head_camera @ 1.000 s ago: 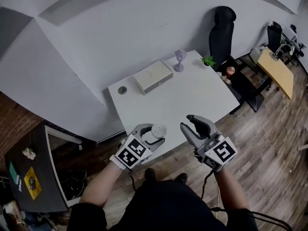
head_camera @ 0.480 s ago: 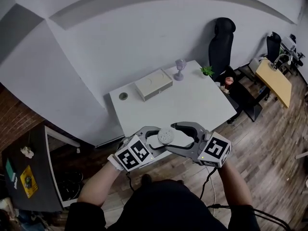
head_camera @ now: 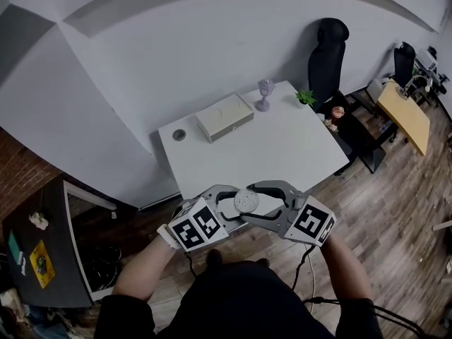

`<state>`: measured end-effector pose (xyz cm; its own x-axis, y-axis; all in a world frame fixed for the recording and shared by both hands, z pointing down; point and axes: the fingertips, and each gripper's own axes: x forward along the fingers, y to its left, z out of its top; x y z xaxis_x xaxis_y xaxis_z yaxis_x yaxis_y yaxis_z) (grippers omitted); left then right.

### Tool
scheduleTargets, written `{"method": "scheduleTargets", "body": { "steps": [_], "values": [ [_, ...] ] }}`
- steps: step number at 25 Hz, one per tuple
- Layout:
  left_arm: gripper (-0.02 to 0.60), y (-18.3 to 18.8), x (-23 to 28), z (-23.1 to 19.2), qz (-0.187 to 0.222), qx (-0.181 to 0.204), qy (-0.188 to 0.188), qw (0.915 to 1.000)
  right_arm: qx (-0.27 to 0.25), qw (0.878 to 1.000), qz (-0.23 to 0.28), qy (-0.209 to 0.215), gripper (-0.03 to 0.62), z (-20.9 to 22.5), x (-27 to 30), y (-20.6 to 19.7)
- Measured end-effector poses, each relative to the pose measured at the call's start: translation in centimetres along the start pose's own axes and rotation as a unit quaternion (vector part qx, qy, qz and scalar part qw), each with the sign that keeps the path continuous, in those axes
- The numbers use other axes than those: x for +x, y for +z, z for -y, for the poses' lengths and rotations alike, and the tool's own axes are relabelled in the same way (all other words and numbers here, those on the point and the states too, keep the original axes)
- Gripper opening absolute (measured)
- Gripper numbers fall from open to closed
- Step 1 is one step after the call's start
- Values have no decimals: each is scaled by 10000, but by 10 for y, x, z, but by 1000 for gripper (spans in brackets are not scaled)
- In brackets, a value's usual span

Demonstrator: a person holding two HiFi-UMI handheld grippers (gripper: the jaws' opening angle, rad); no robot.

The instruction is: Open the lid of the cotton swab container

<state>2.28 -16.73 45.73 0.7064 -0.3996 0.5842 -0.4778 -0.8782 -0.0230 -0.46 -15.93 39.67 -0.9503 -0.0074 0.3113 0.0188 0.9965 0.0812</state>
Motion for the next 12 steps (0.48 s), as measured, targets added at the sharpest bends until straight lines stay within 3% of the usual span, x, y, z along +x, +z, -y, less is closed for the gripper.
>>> {"method": "scheduleTargets", "body": {
  "steps": [12],
  "values": [
    [245,-9,6,-5,-47,-110,-87,9999,612,9979,126,172,252,9,3,-11]
  ]
}}
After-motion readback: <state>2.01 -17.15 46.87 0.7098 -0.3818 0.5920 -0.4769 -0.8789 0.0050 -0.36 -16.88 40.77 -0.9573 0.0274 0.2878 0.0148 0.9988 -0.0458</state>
